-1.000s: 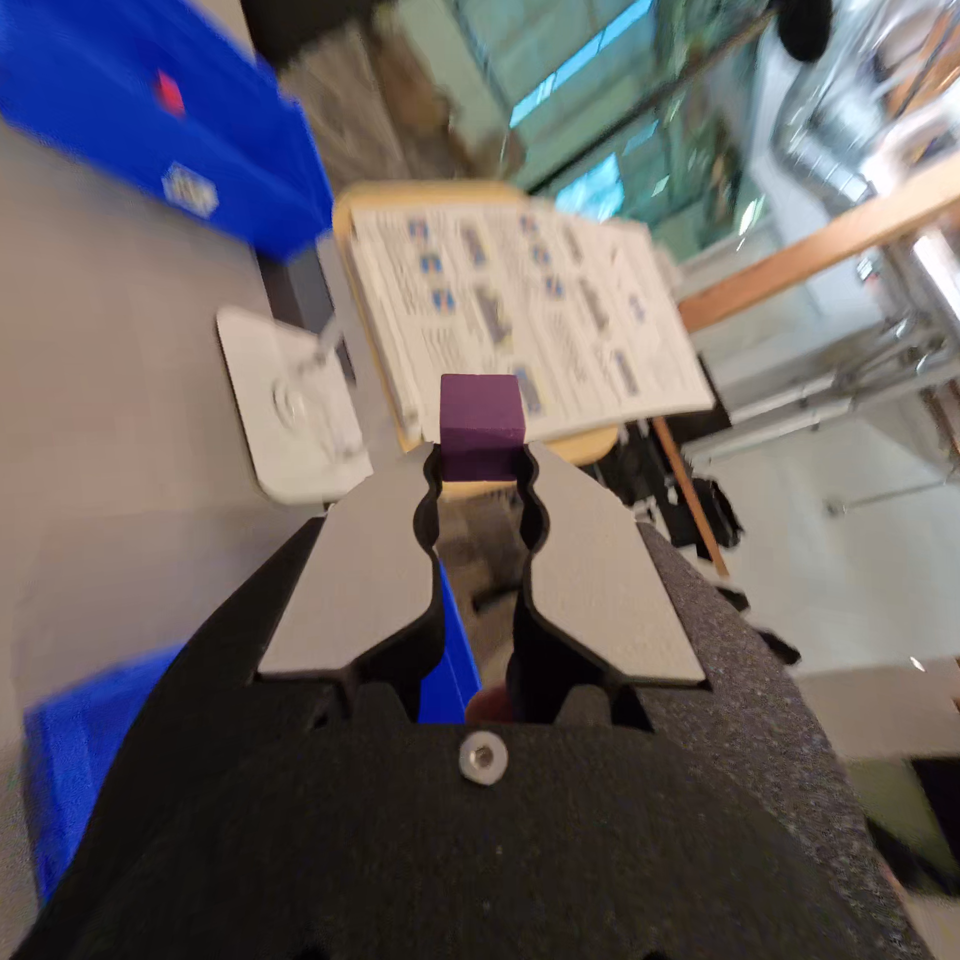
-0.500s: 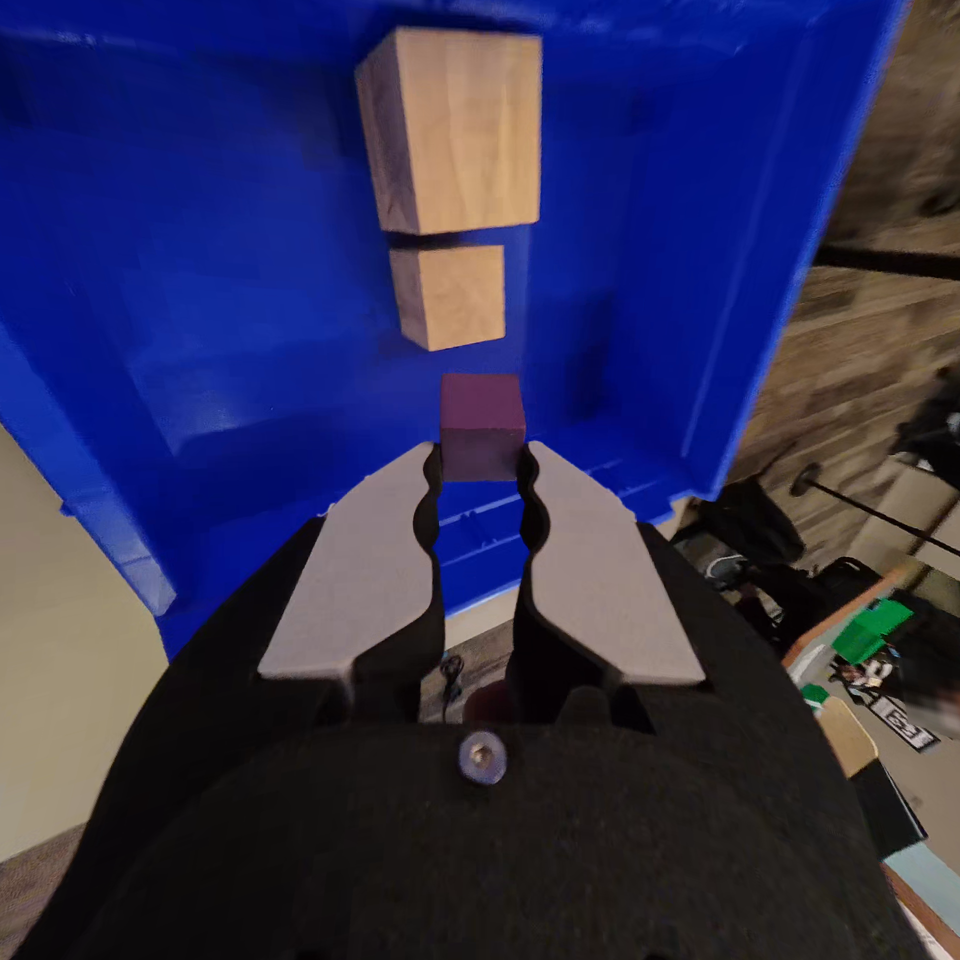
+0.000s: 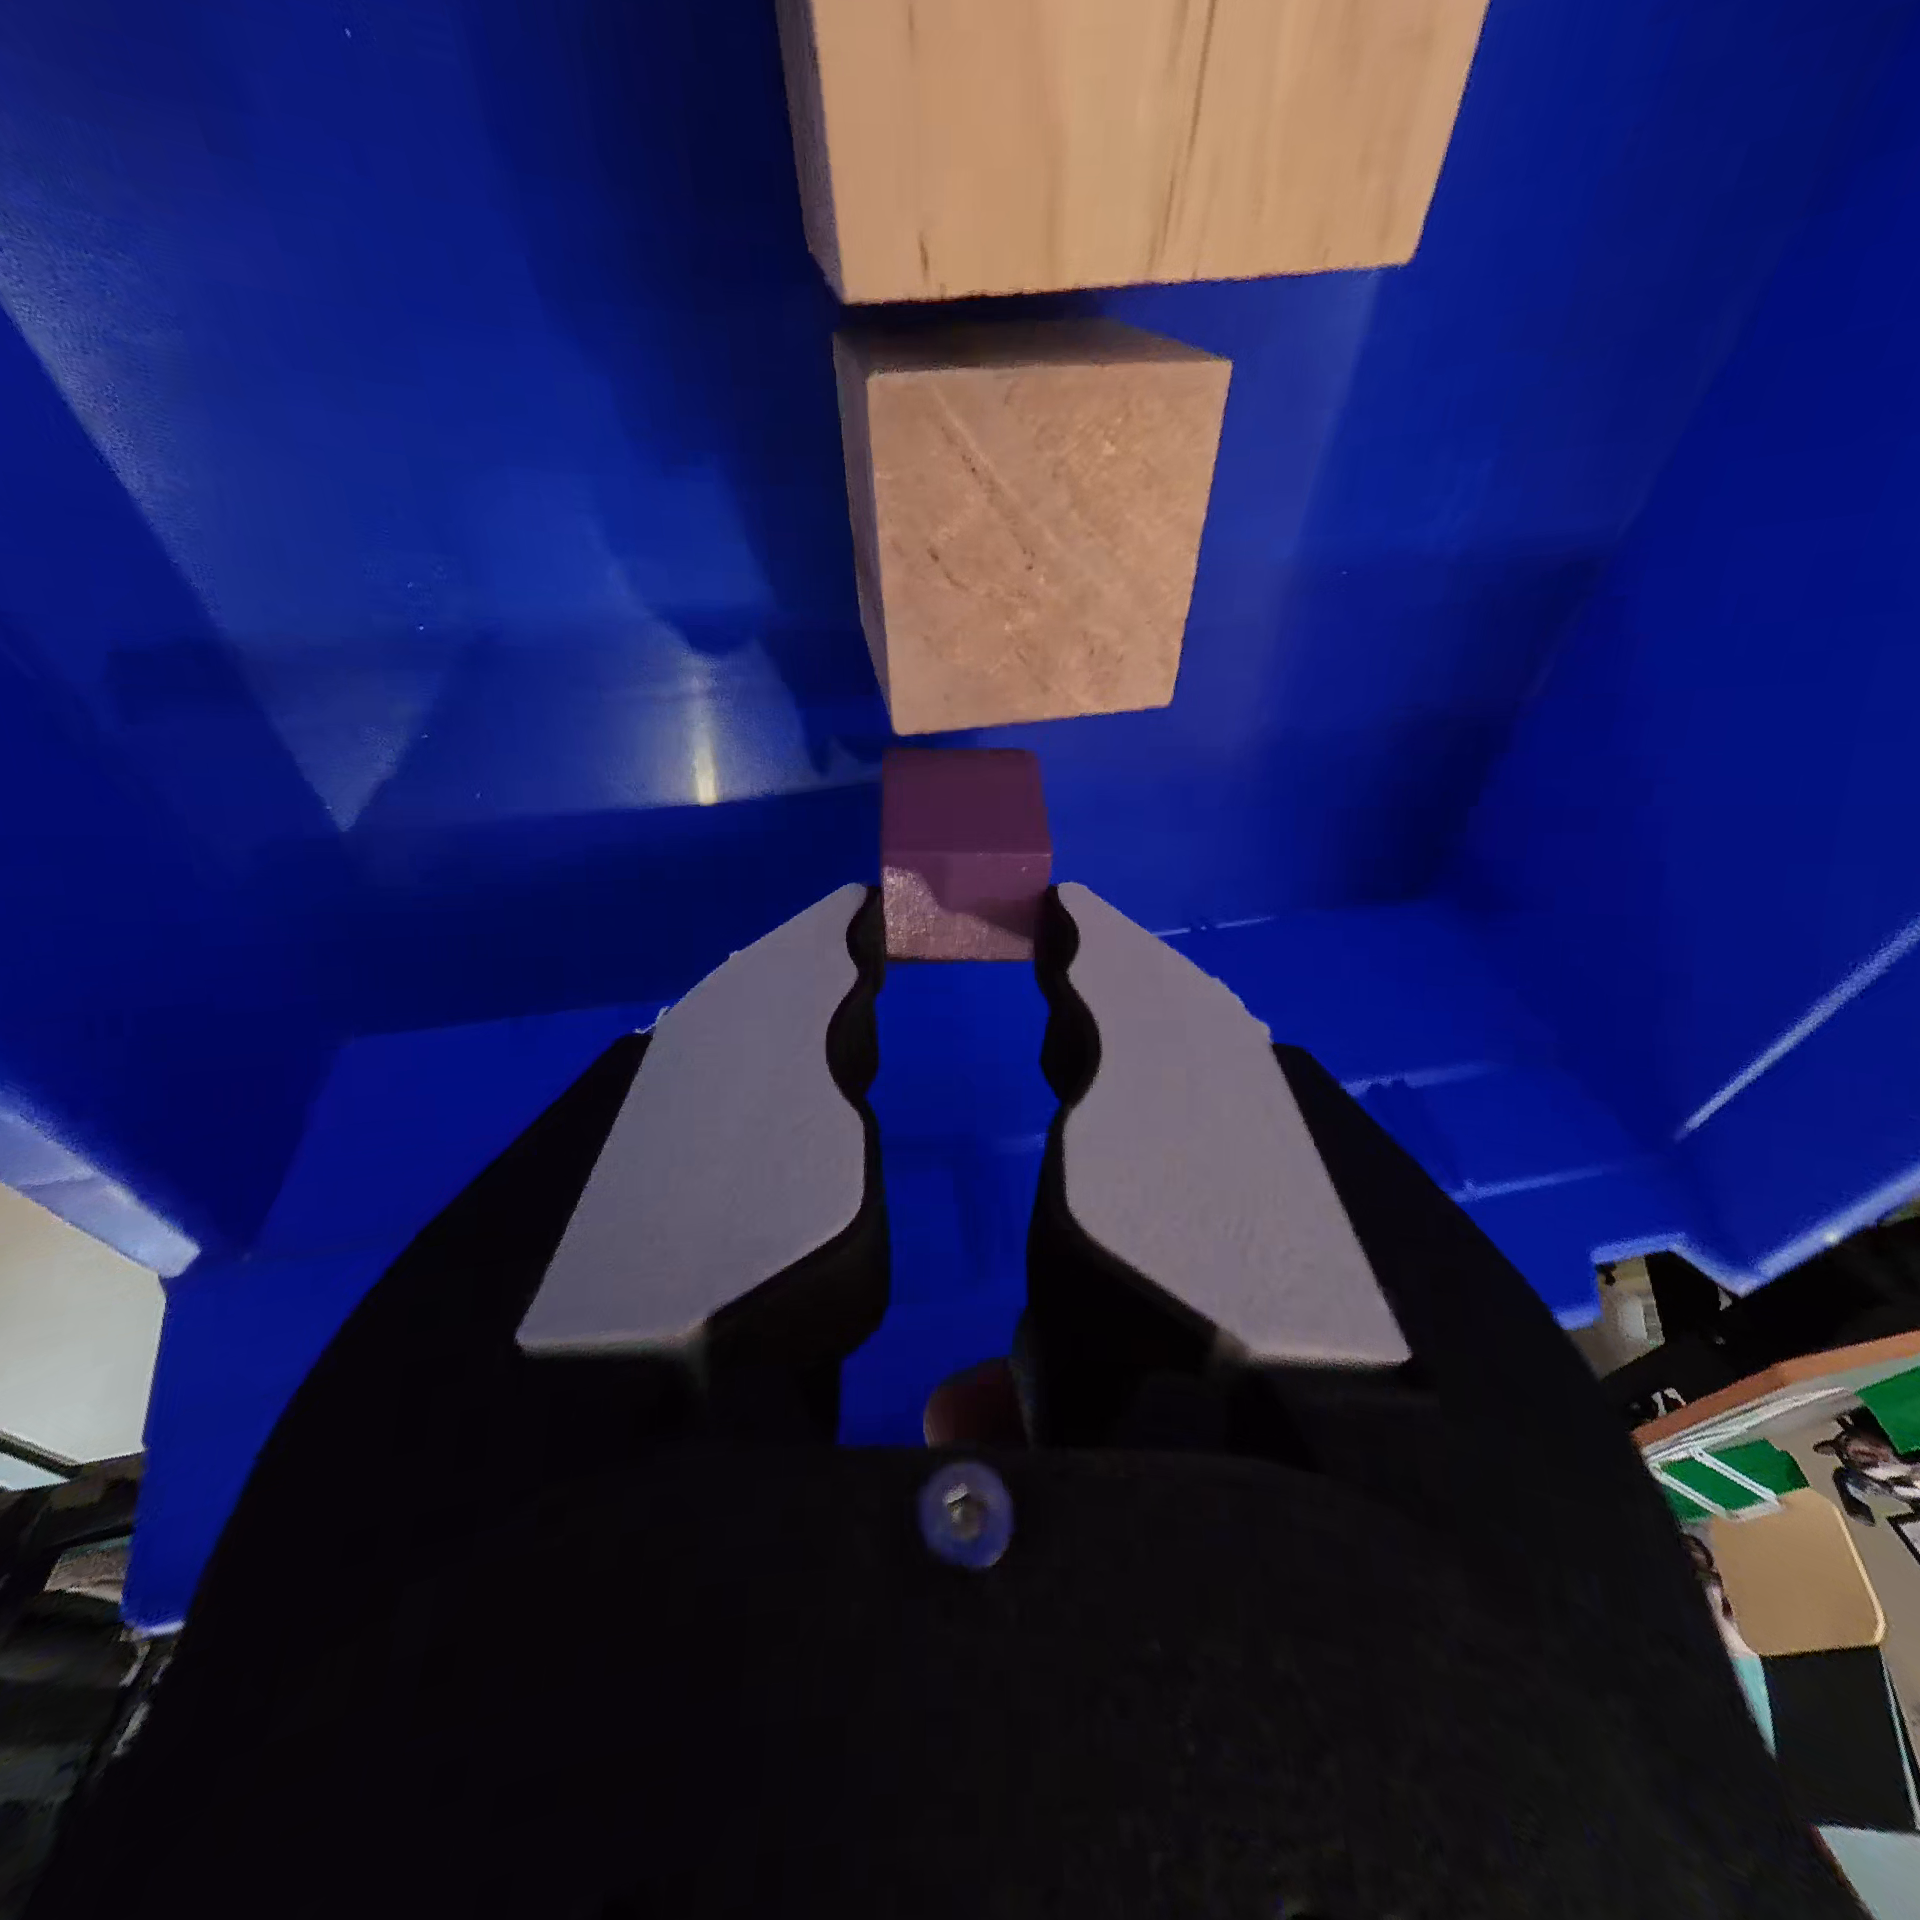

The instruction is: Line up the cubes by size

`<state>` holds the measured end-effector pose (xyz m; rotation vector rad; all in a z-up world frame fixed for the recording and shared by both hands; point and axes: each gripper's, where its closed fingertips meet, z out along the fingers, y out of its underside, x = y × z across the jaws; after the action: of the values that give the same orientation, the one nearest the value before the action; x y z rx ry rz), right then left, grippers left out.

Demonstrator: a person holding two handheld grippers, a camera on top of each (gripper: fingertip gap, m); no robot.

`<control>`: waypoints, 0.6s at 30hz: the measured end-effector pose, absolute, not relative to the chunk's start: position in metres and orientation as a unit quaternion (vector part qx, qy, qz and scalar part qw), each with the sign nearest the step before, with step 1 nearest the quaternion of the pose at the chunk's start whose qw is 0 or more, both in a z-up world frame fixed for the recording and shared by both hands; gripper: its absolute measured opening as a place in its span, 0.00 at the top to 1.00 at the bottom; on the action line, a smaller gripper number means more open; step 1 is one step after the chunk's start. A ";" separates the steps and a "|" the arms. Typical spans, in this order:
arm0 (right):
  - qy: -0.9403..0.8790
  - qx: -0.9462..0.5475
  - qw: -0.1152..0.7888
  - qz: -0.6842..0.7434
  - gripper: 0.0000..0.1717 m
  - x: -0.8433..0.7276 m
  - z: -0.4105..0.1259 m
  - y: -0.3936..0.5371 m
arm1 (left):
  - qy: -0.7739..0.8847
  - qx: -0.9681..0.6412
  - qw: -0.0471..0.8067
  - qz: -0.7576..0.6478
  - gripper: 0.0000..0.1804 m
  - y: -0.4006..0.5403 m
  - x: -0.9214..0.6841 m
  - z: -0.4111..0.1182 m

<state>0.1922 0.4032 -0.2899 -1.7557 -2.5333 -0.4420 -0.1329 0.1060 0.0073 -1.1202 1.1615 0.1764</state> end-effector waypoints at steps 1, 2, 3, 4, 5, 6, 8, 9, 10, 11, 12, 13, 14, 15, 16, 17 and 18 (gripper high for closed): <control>-0.814 -0.563 0.011 -0.139 0.84 0.191 -0.292 0.403 | 0.520 -0.502 0.687 0.080 1.00 0.106 -0.133 0.007; -0.815 -0.563 0.006 -0.139 0.84 0.191 -0.294 0.404 | 0.520 -0.502 0.686 0.081 1.00 0.107 -0.133 0.006; -0.814 -0.563 0.002 -0.140 0.84 0.191 -0.296 0.404 | 0.521 -0.503 0.685 0.082 1.00 0.107 -0.132 0.005; -0.815 -0.563 -0.003 -0.140 0.84 0.191 -0.298 0.405 | 0.522 -0.503 0.684 0.082 1.00 0.107 -0.132 0.005; -0.815 -0.563 -0.008 -0.139 0.84 0.192 -0.300 0.405 | 0.522 -0.503 0.684 0.081 1.00 0.107 -0.132 0.005; -0.815 -0.563 -0.012 -0.138 0.84 0.191 -0.301 0.405 | 0.522 -0.503 0.684 0.081 1.00 0.107 -0.132 0.005; -0.816 -0.560 -0.017 -0.141 0.84 0.191 -0.303 0.404 | 0.522 -0.503 0.684 0.080 1.00 0.107 -0.132 0.005; -0.817 -0.559 -0.018 -0.141 0.84 0.190 -0.304 0.404 | 0.522 -0.503 0.684 0.080 1.00 0.107 -0.132 0.005; -0.817 -0.559 -0.018 -0.136 0.84 0.188 -0.305 0.404 | 0.522 -0.503 0.684 0.079 1.00 0.107 -0.132 0.005; -0.818 -0.560 -0.017 -0.129 0.84 0.186 -0.307 0.402 | 0.523 -0.504 0.683 0.079 1.00 0.108 -0.132 0.005; -0.819 -0.560 -0.017 -0.125 0.84 0.184 -0.308 0.401 | 0.524 -0.504 0.682 0.080 1.00 0.108 -0.131 0.004; -0.818 -0.560 -0.019 -0.127 0.84 0.185 -0.307 0.402 | 0.524 -0.505 0.681 0.080 1.00 0.108 -0.131 0.004; -0.818 -0.559 -0.019 -0.132 0.84 0.185 -0.307 0.404 | 0.524 -0.505 0.681 0.081 1.00 0.109 -0.131 0.003; -0.817 -0.560 -0.021 -0.134 0.84 0.186 -0.308 0.404 | 0.525 -0.505 0.681 0.080 1.00 0.109 -0.131 0.003; -0.818 -0.560 -0.021 -0.131 0.84 0.185 -0.308 0.404 | 0.525 -0.505 0.681 0.079 1.00 0.109 -0.131 0.003; -0.818 -0.559 -0.021 -0.131 0.84 0.185 -0.308 0.404 | 0.525 -0.505 0.681 0.079 1.00 0.109 -0.131 0.003; -0.819 -0.558 -0.023 -0.132 0.84 0.186 -0.308 0.404 | 0.526 -0.505 0.680 0.079 1.00 0.109 -0.130 0.003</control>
<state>0.1855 0.4045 -0.3077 -1.7785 -2.6107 -0.4212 -0.1304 0.1087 0.0028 -1.1340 1.1798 0.1777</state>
